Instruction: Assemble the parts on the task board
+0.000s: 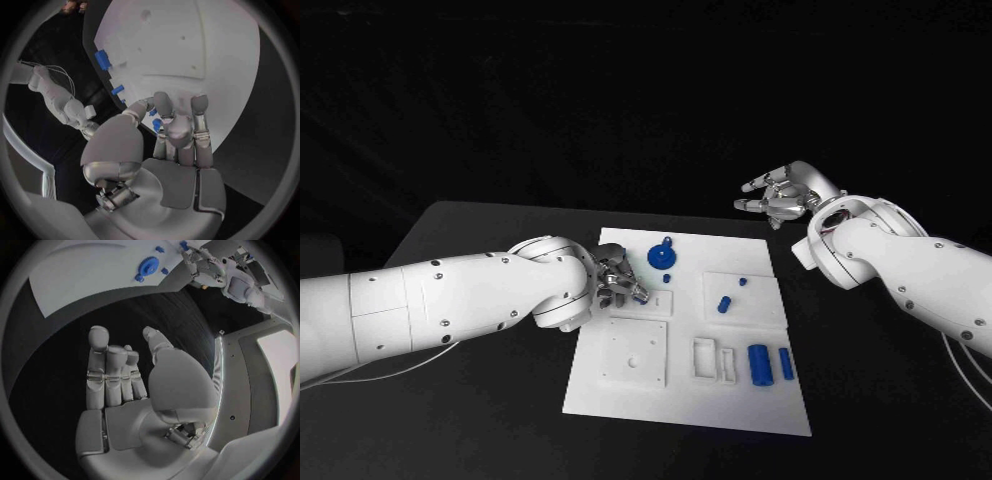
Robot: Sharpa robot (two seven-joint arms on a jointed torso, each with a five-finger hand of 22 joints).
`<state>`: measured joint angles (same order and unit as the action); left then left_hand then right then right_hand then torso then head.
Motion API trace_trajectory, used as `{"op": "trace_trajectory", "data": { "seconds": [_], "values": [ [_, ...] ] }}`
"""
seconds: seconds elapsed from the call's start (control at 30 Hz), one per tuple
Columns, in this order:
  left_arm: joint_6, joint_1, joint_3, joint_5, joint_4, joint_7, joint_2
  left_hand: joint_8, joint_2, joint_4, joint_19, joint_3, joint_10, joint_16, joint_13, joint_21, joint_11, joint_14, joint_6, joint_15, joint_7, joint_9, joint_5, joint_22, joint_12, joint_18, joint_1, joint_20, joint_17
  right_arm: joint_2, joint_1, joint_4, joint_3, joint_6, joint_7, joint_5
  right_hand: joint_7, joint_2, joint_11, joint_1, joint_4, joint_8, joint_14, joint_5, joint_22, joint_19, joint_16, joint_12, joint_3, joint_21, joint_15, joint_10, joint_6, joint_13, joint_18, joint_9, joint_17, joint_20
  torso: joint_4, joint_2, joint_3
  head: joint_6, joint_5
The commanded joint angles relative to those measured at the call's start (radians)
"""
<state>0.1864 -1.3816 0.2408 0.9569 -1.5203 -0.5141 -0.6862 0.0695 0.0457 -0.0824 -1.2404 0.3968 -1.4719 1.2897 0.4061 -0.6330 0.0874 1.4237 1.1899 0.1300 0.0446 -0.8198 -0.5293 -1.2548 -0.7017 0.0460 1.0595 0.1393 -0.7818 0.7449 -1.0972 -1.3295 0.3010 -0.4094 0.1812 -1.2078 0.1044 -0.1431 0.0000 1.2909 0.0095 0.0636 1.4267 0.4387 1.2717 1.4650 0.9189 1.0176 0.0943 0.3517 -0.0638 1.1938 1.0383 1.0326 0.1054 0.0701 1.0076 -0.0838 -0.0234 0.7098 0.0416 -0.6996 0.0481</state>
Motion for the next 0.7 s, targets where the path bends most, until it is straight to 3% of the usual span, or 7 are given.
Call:
{"op": "trace_trajectory", "data": {
  "seconds": [0.03,0.4,0.7],
  "values": [
    [-0.032,0.003,0.003,0.014,0.003,-0.02,0.001,-0.001,-0.014,-0.063,-0.012,0.062,-0.041,-0.005,-0.004,0.02,0.007,0.002,0.163,0.002,-0.091,-0.209,0.009,-0.013,0.002,-0.009,0.006,0.002,0.01,-0.002,0.0,-0.001,0.001,0.017,0.004,0.001,-0.001,0.005,-0.001,-0.008,-0.006,0.0,0.001,0.006,-0.001,0.041,-0.006,-0.005,0.001,-0.001,-0.005,-0.009,0.006,-0.001,0.009,-0.001,-0.001,-0.003,-0.0001,0.0,0.0,-0.001,0.0],
    [-0.05,0.004,0.003,0.019,0.003,-0.035,0.001,0.002,-0.015,-0.063,-0.026,0.057,-0.041,-0.004,-0.005,0.054,0.006,0.003,0.164,0.002,-0.091,-0.191,0.012,-0.047,0.0,-0.011,0.009,0.001,0.013,-0.003,0.0,-0.002,0.001,0.028,0.012,0.004,0.0,0.007,-0.001,-0.007,-0.009,0.0,0.001,0.008,-0.002,0.041,-0.006,-0.005,0.008,-0.003,-0.005,-0.01,0.006,-0.001,0.009,-0.002,-0.001,-0.003,-0.0004,0.0,0.0001,-0.002,0.003],
    [-0.071,0.004,0.003,0.023,0.003,-0.042,-0.001,0.005,-0.022,-0.061,-0.032,0.055,-0.041,0.009,0.0,0.065,0.007,0.007,0.175,0.0,-0.094,-0.211,0.018,-0.064,-0.012,-0.009,0.005,-0.003,-0.008,-0.004,0.0,-0.001,0.001,0.027,0.013,0.004,0.0,0.006,-0.001,-0.008,-0.012,-0.001,0.001,0.012,-0.002,0.041,-0.007,-0.005,0.012,-0.002,-0.006,-0.01,0.006,-0.001,0.009,-0.002,-0.001,-0.003,-0.0001,0.0,0.0,-0.004,0.003]
  ]
}}
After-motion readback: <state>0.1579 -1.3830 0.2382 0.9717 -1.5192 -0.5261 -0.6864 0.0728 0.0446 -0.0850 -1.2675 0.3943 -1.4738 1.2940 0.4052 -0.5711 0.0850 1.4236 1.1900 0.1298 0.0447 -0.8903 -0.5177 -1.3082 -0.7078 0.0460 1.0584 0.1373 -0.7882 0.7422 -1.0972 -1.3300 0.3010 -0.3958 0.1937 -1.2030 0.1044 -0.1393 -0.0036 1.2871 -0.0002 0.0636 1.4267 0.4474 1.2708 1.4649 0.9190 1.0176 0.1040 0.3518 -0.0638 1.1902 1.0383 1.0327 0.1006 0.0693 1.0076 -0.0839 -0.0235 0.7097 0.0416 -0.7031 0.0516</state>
